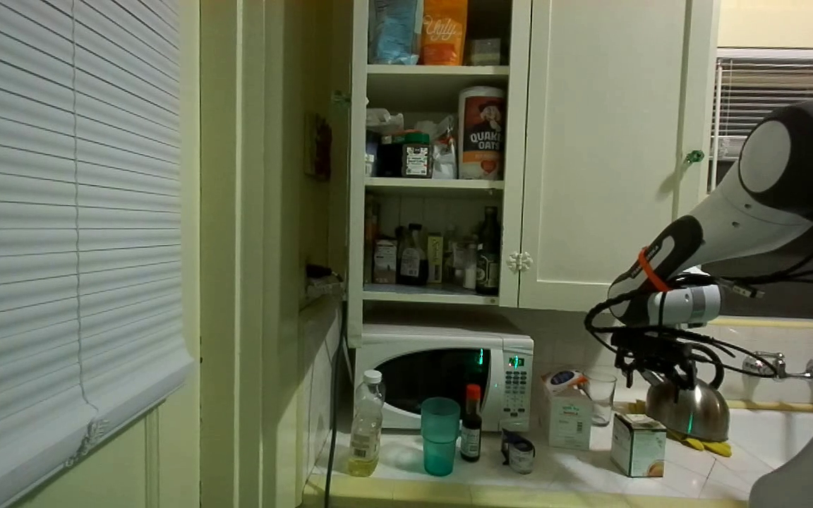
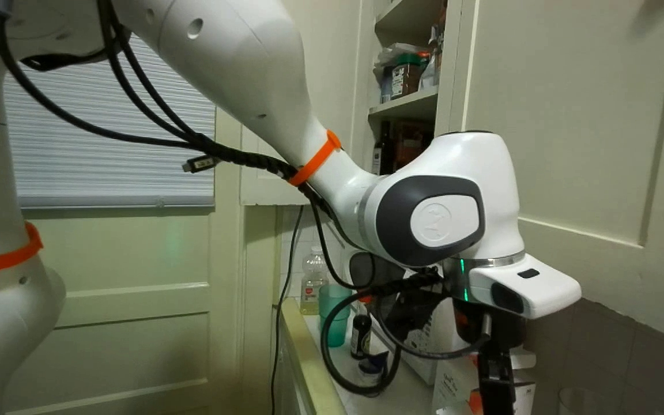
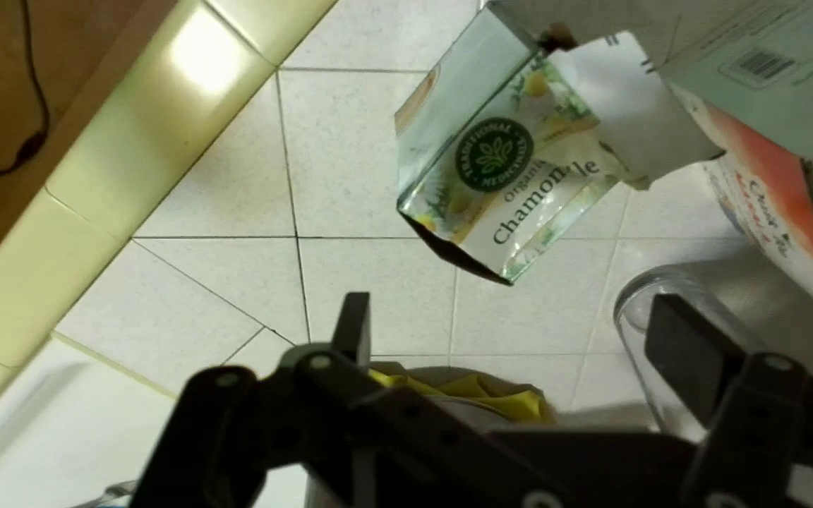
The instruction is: Move the box from the counter to the open cabinet
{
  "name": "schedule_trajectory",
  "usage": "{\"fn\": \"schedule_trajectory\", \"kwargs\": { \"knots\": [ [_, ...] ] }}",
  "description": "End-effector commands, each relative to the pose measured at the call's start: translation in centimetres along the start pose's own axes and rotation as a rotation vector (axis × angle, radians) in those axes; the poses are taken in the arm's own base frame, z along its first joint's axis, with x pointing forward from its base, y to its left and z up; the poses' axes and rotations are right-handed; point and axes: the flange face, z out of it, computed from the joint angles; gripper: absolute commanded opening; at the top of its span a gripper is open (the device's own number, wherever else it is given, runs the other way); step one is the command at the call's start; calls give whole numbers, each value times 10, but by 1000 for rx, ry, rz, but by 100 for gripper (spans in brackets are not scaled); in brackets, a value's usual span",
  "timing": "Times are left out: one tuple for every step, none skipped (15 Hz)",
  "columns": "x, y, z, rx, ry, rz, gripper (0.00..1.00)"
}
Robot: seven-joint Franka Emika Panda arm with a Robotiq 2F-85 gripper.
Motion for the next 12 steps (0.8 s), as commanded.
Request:
{"fn": "schedule_trajectory", "kwargs": {
  "knots": [
    [8, -8, 14, -97, -32, 168, 100],
    [4, -9, 17, -122, -55, 210, 100],
    [0, -9, 19, -145, -77, 254, 100],
    [-5, -7, 21, -168, -104, 295, 100],
    [-10, -5, 23, -184, -142, 334, 100],
    [-5, -6, 21, -147, -99, 258, 100],
    [-7, -7, 22, -153, -104, 262, 100],
    [-7, -8, 21, -152, -104, 259, 100],
    [-7, -8, 21, -152, -103, 259, 100],
    [-7, -8, 21, -152, -103, 259, 100],
    [-6, -7, 21, -152, -103, 260, 100],
    [-6, -7, 21, -152, -103, 261, 100]
  ]
}}
